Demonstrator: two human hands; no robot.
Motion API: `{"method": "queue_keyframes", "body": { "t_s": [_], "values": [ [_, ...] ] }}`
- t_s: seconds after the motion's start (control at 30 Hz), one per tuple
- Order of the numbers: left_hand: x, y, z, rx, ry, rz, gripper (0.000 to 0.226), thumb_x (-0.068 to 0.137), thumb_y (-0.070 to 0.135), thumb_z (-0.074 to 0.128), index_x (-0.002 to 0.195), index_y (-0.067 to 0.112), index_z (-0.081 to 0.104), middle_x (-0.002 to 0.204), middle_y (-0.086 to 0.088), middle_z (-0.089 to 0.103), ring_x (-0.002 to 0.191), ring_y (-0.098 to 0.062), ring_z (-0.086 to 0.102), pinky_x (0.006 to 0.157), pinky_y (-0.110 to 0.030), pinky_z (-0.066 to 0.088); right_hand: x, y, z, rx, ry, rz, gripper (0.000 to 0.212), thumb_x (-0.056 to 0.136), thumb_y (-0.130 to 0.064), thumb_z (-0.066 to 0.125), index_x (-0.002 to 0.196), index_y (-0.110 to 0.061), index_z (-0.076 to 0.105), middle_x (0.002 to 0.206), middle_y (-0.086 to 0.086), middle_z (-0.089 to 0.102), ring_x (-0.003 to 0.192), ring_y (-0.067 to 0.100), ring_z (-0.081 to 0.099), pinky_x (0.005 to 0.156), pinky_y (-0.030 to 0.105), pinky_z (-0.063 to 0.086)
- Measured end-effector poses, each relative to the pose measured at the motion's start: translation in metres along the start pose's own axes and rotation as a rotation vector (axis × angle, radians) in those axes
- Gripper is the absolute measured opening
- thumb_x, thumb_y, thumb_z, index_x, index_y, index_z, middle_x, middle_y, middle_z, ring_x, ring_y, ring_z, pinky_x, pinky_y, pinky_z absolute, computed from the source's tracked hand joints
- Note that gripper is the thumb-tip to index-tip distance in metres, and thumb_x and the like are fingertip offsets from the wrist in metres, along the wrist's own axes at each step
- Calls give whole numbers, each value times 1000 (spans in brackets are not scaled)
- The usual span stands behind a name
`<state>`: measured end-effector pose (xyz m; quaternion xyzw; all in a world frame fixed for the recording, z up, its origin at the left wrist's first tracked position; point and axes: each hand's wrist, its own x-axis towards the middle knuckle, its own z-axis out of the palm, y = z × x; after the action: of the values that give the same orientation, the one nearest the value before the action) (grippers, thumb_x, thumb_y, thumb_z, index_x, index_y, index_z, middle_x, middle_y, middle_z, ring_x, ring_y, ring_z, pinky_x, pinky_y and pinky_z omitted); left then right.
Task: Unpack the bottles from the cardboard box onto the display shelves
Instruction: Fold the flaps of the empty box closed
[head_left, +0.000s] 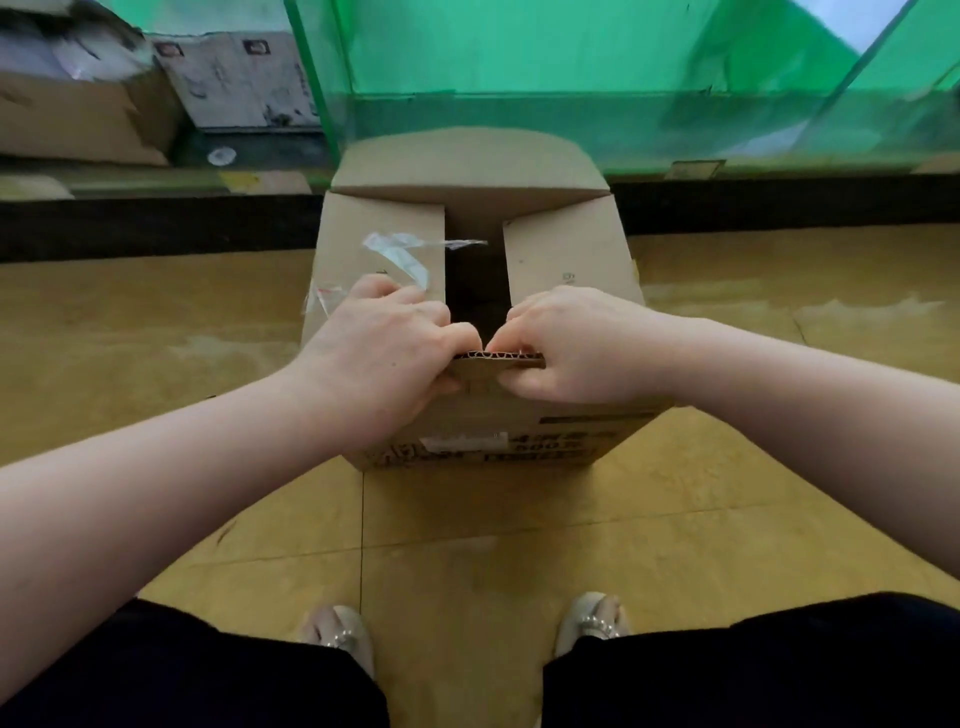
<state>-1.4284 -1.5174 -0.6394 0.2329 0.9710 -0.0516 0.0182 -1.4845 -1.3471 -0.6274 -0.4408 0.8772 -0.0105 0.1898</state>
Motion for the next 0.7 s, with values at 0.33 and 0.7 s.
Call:
{"method": "queue_keyframes", "body": {
  "t_s": [0.33,0.7],
  "values": [
    [52,-28,26,-28,-107,-251,58,99,36,34,150,20,11,148,-2,32,138,-21,28,117,-39,15,47,41,10,-121,236,157,51,95,-41,45,141,-22,35,127,2,55,118,20,50,102,33,36],
    [82,-47,79,-11,-317,-178,55,102,32,21,152,19,-1,159,-4,-9,146,-20,-11,117,-44,-4,87,65,53,-100,124,223,57,96,-36,41,148,-18,25,150,8,28,138,25,24,114,37,16]
  ]
}}
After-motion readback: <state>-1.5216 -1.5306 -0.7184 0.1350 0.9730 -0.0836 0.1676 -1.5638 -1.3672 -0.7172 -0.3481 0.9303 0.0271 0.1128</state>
